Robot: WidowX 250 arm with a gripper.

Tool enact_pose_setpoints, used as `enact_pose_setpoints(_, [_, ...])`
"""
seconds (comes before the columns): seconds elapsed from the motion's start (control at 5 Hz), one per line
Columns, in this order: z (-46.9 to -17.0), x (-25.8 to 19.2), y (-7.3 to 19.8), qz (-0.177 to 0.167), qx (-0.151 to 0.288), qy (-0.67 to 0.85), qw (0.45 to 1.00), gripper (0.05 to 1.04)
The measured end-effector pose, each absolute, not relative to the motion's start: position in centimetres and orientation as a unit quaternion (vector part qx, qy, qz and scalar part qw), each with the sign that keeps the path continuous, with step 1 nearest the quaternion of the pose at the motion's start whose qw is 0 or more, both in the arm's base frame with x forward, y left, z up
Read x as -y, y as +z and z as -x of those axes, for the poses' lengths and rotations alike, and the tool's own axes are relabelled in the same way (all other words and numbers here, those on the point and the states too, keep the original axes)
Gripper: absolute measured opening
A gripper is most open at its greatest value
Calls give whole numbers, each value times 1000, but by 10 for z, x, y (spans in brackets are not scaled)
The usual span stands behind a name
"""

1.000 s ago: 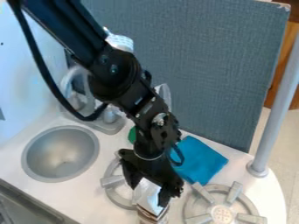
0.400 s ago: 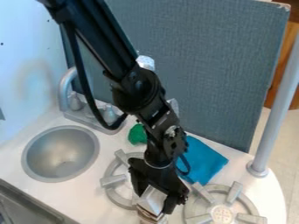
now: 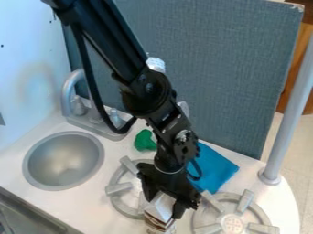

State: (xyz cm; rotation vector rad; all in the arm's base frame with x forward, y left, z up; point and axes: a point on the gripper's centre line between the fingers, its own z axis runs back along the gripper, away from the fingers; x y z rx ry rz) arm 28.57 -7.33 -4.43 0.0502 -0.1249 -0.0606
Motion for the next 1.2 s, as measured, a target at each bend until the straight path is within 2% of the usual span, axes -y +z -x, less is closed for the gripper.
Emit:
enact_pose_setpoints(0.2, [-275, 70, -43, -28, 48, -34, 998, 819])
enact_pose_setpoints(0.6, [-272, 66, -14, -13, 69, -36, 997, 819])
enact_pose_setpoints(0.8, [-274, 39, 5, 25, 84, 4, 996, 819])
enact_pose_setpoints(1.2, [-313, 47, 36, 33, 97, 22, 995, 819])
